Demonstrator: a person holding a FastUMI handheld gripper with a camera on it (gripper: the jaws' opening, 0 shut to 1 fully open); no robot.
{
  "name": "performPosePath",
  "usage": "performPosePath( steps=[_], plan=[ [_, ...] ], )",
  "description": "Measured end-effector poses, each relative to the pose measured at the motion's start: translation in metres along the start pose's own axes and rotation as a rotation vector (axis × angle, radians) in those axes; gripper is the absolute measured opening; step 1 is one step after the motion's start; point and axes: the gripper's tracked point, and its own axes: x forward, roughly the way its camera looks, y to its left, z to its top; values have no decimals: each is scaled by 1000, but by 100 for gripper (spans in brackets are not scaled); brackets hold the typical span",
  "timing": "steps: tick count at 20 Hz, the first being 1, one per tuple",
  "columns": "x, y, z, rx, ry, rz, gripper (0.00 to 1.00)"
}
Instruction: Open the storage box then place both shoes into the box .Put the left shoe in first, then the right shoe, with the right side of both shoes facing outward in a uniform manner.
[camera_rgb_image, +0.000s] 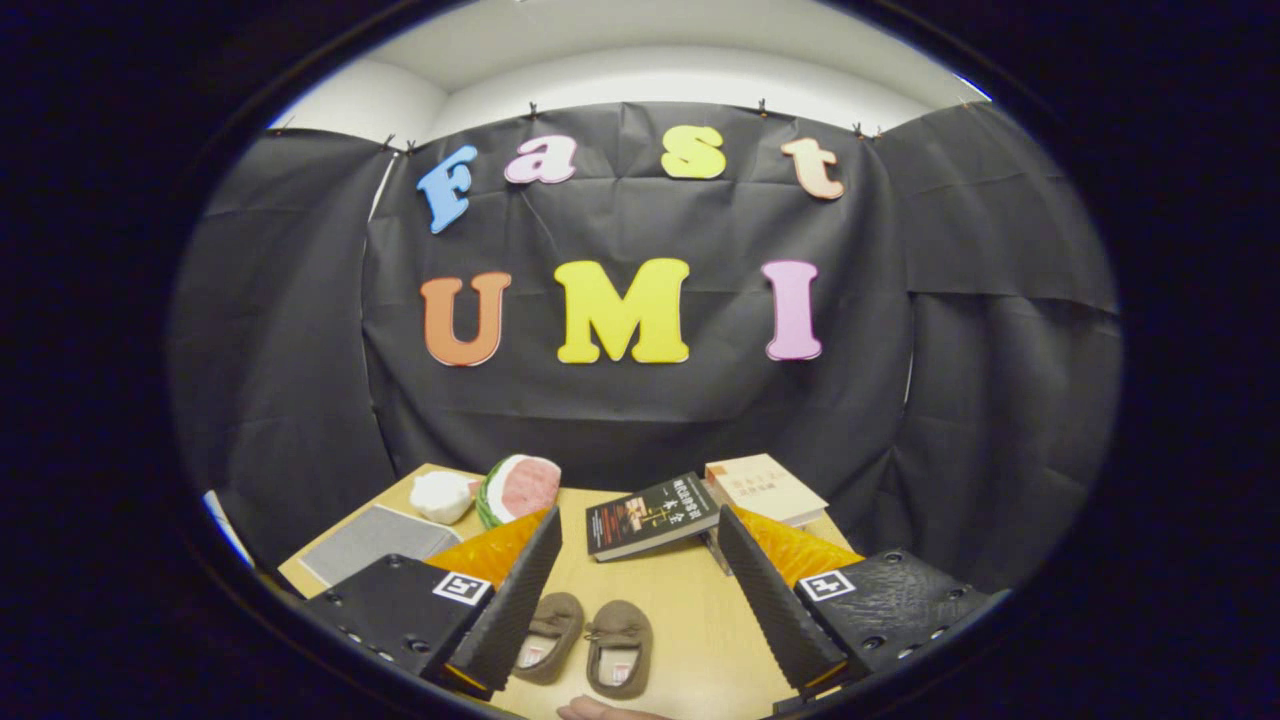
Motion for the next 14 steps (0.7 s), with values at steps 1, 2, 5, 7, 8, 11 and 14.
performPosePath(
  steps=[1, 2, 5, 7, 8, 11, 14],
  plan=[
    [7, 4, -9, -7, 17, 13, 96],
    [13, 11, -16, -12, 34, 31, 96],
    [37, 39, -43, -20, 98, 96, 96],
    [52, 66, -61, -32, 139, 159, 96],
    [59, 82, -71, -40, 164, 198, 96],
    [76, 133, -103, -8, 259, 324, 96],
    [93, 185, -132, 43, 370, 430, 96]
  ],
)
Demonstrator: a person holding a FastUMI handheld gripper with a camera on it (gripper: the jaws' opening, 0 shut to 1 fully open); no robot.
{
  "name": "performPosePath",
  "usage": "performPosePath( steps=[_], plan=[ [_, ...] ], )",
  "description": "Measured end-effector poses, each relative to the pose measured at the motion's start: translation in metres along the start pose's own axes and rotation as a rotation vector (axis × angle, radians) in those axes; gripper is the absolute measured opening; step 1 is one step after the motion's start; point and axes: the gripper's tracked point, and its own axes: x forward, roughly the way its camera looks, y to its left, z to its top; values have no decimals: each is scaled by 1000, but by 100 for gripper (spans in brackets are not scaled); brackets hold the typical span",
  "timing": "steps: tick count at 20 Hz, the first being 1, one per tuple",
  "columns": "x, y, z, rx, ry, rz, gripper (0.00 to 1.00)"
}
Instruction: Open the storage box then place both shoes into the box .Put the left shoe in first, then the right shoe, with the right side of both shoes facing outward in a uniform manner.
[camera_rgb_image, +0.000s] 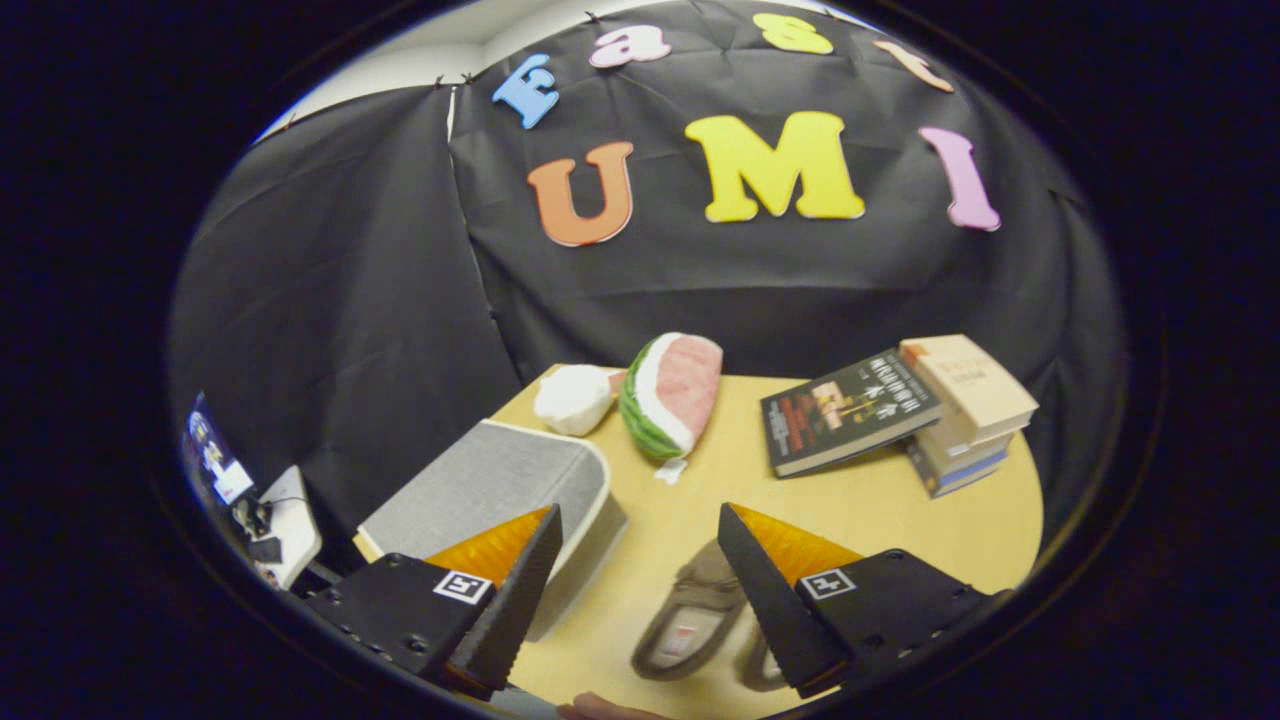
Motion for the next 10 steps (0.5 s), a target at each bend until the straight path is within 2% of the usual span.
performPosePath(
  steps=[2, 5, 10],
  plan=[
    [26, 13, -20, 12, 96, 36, 96],
    [56, 35, -41, 106, 187, 105, 96],
    [91, 49, -48, 264, 253, 196, 97]
  ],
)
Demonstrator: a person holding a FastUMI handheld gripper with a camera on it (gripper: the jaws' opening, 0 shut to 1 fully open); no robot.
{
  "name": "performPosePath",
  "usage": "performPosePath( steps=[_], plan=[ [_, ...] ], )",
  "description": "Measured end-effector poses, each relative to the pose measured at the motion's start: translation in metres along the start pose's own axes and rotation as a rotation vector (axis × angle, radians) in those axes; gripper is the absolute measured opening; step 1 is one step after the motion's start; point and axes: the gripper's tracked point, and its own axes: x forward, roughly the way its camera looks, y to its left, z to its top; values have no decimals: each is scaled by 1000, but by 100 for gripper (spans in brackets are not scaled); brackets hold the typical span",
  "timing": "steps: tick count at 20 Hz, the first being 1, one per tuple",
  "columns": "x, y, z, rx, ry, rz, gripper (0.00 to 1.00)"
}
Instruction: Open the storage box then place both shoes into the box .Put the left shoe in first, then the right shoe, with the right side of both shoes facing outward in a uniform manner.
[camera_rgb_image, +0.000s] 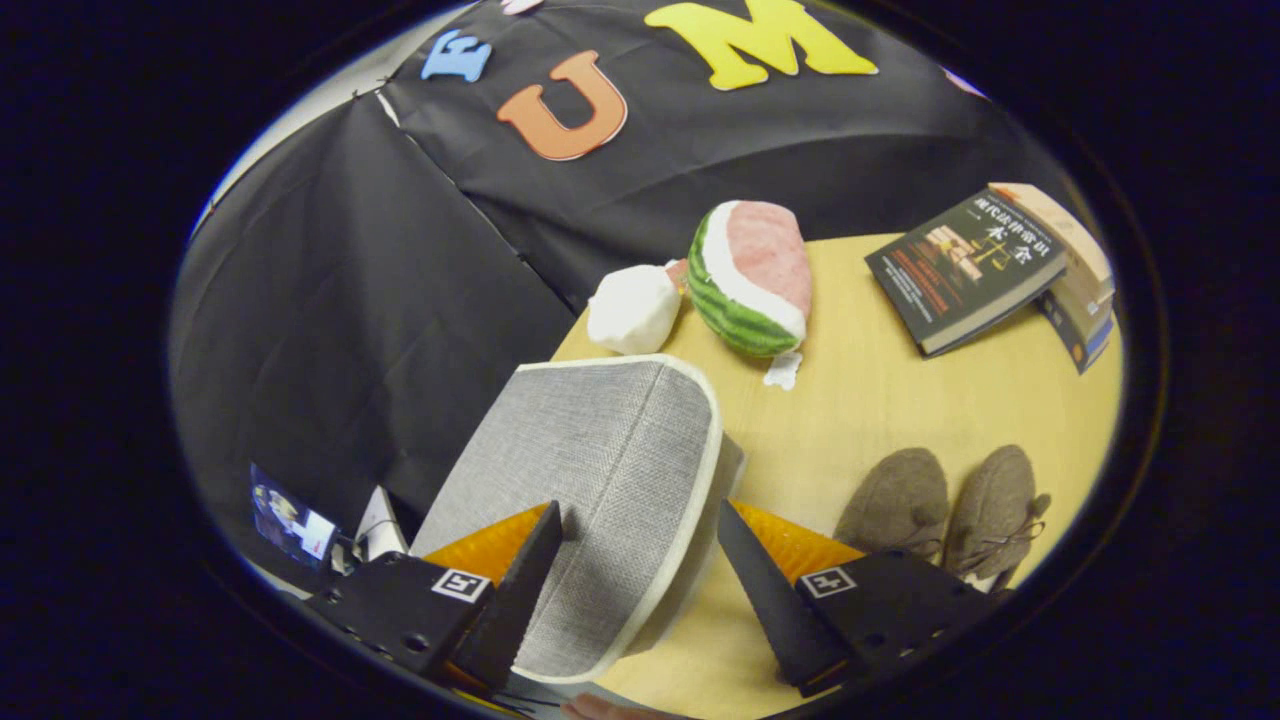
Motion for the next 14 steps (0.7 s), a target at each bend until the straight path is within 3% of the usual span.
performPosePath(
  steps=[5, 8, 13, 14],
  plan=[
    [20, 7, -7, 153, 68, 108, 98],
    [21, 7, -9, 209, 92, 154, 89],
    [13, 8, -8, 243, 120, 122, 75],
    [9, 7, -4, 245, 120, 116, 65]
  ],
)
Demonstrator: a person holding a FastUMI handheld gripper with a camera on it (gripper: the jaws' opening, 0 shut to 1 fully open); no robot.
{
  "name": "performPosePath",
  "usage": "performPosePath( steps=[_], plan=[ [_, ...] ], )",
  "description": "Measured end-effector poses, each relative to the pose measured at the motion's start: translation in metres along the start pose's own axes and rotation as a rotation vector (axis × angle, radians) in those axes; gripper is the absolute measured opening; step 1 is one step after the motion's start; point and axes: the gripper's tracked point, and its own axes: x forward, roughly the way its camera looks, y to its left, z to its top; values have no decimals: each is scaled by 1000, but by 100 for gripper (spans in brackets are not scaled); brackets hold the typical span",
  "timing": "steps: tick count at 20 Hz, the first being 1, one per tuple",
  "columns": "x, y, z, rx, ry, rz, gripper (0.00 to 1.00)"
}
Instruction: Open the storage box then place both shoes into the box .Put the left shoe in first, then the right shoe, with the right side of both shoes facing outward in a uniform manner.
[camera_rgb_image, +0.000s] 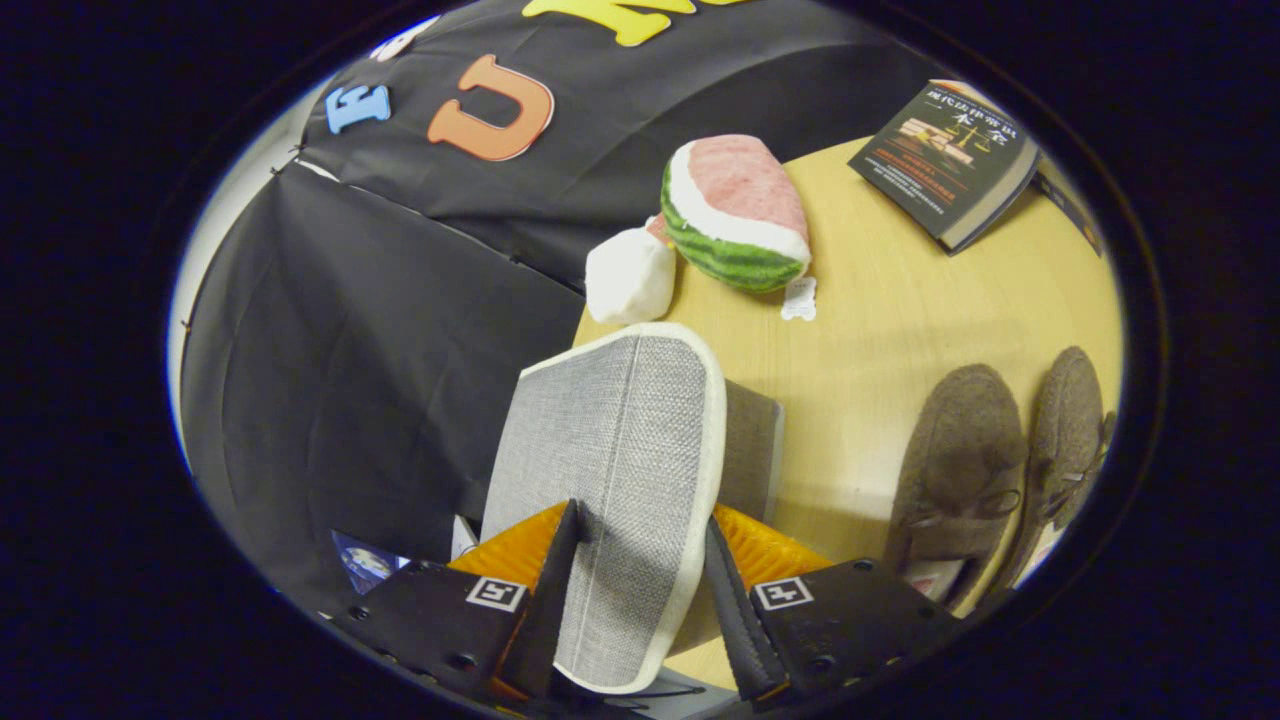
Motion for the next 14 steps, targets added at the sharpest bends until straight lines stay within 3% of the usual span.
performPosePath(
  steps=[4, 6, 8, 14],
  plan=[
    [-6, 13, -5, -42, 39, -4, 25],
    [-9, 14, -4, -102, 36, -33, 23],
    [-9, 22, -4, -95, 39, -56, 6],
    [-38, 83, 15, -96, 14, -12, 5]
  ],
)
